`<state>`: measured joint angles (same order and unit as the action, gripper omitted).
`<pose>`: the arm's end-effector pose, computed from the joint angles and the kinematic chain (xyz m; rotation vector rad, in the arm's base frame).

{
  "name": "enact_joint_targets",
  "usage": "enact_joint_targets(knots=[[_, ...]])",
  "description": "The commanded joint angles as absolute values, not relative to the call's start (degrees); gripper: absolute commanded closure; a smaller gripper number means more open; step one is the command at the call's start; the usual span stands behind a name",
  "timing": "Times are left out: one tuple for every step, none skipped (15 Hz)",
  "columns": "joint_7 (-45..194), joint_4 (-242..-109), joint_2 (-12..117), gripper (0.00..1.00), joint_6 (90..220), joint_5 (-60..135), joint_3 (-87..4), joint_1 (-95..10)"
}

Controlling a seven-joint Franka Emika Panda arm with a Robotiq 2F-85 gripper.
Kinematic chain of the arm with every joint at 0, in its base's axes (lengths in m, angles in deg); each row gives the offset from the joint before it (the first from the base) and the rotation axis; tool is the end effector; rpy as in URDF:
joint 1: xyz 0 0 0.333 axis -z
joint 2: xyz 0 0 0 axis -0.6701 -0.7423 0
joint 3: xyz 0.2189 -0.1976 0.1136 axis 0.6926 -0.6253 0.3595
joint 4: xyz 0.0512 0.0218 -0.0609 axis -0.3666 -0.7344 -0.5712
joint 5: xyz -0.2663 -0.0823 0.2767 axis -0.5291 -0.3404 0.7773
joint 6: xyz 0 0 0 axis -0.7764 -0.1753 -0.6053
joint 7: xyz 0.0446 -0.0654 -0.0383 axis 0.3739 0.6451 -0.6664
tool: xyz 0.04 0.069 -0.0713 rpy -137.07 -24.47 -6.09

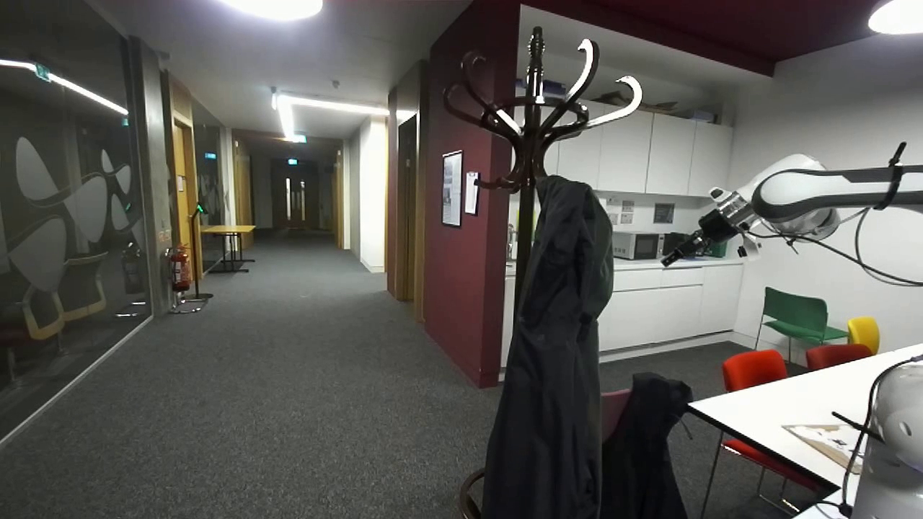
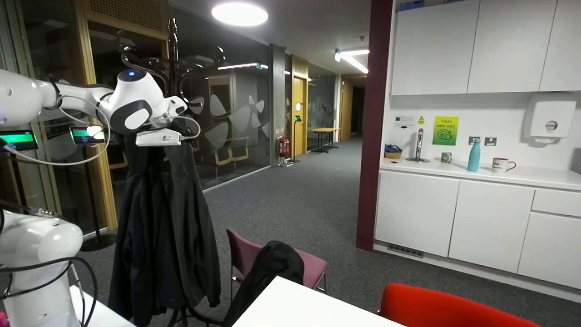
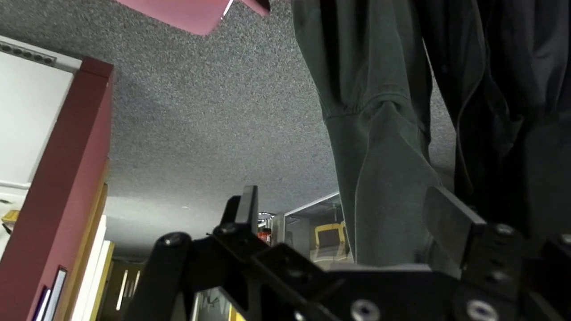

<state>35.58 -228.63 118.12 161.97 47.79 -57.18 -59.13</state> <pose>0.3560 -0.0460 0.6055 -2.6712 -0.6737 -1.1719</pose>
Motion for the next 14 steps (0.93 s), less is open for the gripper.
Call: enact_joint_targets(knots=[[30.7, -228.1, 119.5, 0.0, 164.8, 51.7, -59.7, -63.2], [31.1, -227.9, 119.3, 0.0, 164.8, 52.1, -59.5, -63.2], [32.9, -228.3, 118.6, 0.0, 163.1, 50.8, -58.1, -61.0], [32.9, -228.3, 118.6, 0.0, 163.0, 50.9, -58.2, -61.1], [32.9, -228.4, 118.5, 0.0, 162.9, 50.9, -58.1, -61.0], [32.9, -228.4, 118.4, 0.0, 162.9, 50.9, -58.1, -60.9], [32.9, -228.4, 118.4, 0.0, 162.9, 50.9, -58.1, -60.9], [32.9, -228.4, 118.4, 0.0, 162.9, 50.9, -58.1, -60.9], [33.1, -228.8, 118.4, 0.0, 163.2, 51.1, -58.3, -60.8], [33.2, -229.1, 118.4, 0.0, 163.9, 51.3, -58.4, -60.8], [33.1, -229.2, 118.4, 0.0, 164.5, 51.7, -58.6, -61.1], [33.1, -229.1, 118.3, 0.0, 164.8, 51.9, -58.7, -61.3], [33.1, -228.9, 118.1, 0.0, 165.1, 52.0, -58.6, -61.4], [33.1, -228.8, 118.1, 0.0, 165.4, 52.2, -58.6, -61.6]])
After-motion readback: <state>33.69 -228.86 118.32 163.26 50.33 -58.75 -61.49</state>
